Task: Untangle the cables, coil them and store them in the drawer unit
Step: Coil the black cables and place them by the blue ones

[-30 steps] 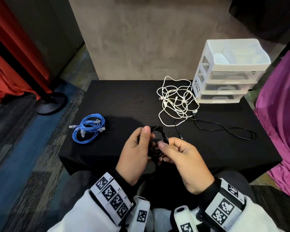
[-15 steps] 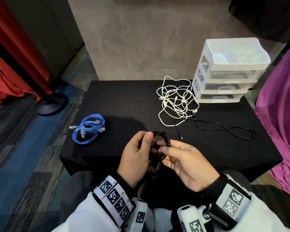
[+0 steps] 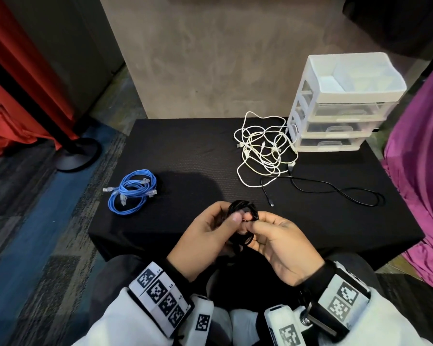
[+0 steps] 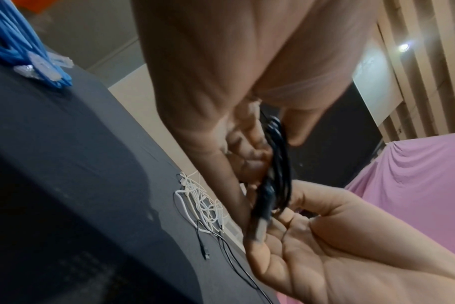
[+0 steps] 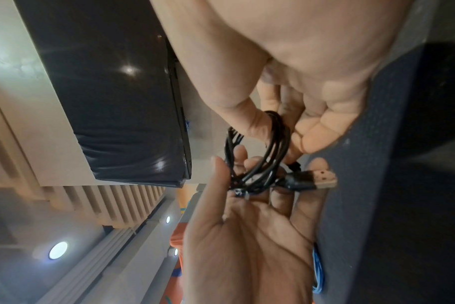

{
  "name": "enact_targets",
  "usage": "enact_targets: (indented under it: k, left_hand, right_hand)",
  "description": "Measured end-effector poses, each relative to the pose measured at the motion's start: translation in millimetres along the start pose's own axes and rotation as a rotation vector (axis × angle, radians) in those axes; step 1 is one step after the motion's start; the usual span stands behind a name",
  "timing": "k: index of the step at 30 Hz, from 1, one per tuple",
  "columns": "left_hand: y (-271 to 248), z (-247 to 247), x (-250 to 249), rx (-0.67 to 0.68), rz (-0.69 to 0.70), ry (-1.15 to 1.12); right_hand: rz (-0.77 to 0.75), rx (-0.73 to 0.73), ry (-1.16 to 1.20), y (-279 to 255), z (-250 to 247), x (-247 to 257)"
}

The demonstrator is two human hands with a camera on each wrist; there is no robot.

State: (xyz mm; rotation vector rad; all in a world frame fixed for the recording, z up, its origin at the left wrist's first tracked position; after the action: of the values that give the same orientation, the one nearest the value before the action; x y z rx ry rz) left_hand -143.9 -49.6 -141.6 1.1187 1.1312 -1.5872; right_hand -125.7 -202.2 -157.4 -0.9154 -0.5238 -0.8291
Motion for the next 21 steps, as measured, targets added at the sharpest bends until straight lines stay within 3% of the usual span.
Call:
enact_targets:
  k: [4,10,13,17,21]
  left_hand:
    - [-5.7,-4.3,0.2,0.107,-0.002,0.018]
    - [-2.0,-15.6,4.4,-0.069,-0.006,-0.089]
    - [0.2,-14.5,9.3,-0.093,-0.036,-0.133]
    - [0.5,-9.7,9.5,0.006,-0.119,-0.118]
    - [1.5,-14.5,6.6,0.048,-0.174,-0.14]
  right_hand:
    - [-0.001,-0.024,0.009,0.4,-2.9,1.1]
    - [-0.034,-0.003,0.088,-0.8,-5.3,3.6]
    - [-0.054,0.007,0.153,-2.2,-2.9,2.2]
    - [-0.087,0.007,0.233,-5.9,1.1,-1.7]
    - [-0.09,0.121,0.209,-11.4,0.2,2.8]
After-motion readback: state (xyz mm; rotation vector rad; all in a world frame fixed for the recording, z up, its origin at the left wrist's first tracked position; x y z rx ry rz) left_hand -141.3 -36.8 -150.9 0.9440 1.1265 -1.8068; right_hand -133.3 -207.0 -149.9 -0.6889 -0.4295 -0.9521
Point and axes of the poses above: each hand's wrist, its own y-axis towards the middle knuckle, its own z-axis out of the palm, x = y × z, the point moved 3 cm from there along y, towards the middle knuckle, and after that the axes turned 4 degrees about x, right-handed, at the moved point
